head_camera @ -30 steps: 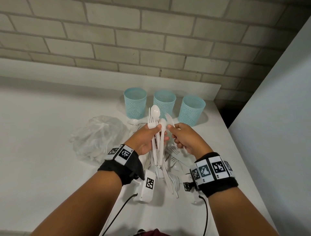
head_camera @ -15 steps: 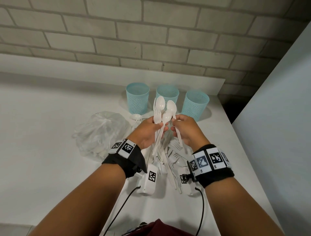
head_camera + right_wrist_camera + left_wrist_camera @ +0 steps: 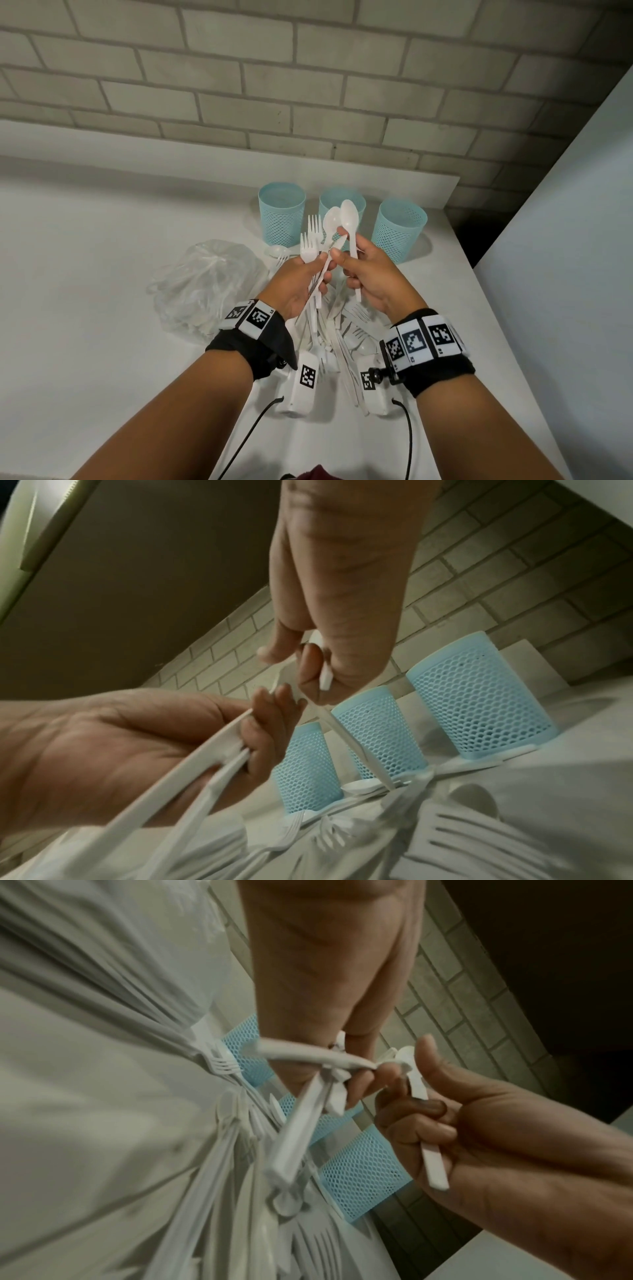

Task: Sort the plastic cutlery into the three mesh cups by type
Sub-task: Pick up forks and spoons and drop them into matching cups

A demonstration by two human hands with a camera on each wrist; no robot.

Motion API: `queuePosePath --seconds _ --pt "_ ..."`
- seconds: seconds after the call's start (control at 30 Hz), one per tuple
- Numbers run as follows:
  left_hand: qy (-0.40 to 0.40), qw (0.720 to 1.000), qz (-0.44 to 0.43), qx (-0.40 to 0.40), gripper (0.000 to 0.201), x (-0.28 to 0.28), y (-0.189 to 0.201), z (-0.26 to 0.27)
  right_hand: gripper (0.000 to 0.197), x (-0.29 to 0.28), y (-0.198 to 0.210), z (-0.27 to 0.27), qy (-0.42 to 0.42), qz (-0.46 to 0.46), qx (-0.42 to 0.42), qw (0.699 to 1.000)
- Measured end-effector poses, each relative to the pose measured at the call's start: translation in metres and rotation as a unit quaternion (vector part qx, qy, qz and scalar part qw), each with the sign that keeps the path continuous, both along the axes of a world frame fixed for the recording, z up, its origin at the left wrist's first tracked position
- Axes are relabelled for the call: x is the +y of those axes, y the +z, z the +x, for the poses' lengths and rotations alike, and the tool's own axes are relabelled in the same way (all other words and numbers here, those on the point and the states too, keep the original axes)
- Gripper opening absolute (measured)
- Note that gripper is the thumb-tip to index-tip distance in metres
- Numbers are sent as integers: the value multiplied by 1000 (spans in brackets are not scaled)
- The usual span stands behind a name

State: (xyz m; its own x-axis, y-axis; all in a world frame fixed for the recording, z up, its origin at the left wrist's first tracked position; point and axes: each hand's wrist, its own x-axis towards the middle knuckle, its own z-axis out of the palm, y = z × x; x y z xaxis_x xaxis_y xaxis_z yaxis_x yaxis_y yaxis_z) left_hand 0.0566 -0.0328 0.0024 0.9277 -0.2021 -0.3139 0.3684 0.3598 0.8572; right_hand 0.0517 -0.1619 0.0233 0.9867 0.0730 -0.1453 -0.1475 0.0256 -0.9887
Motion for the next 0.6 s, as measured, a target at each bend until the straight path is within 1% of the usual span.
queuePosePath --seconds 0.07,0.1,0.2,0.23,0.3,0.4,0.5,0.6 --pt "6 1000 1 4 17 -1 2 0 31 1 -2 0 14 -24 -14 1000" --pt "4 1000 5 5 18 -2 4 -1 28 2 -3 1 2 -30 -20 999" --pt "-16 1000 23 3 16 -5 7 -4 7 3 -4 2 -65 -13 -20 998" --pt "-23 999 30 -4 18 -6 8 -5 3 3 -4 3 -87 -7 -20 996" --pt "-36 998 49 -29 20 -8 11 -7 6 1 -5 7 -125 -23 -22 992" --pt "-44 994 75 -63 19 -10 15 -9 8 2 -4 8 -151 -32 -23 988" --pt "-31 994 77 -76 16 -12 17 -10 13 6 0 7 -135 -14 -16 991" --pt "-15 993 79 -81 16 -11 16 -10 17 7 3 6 -104 -18 1 994"
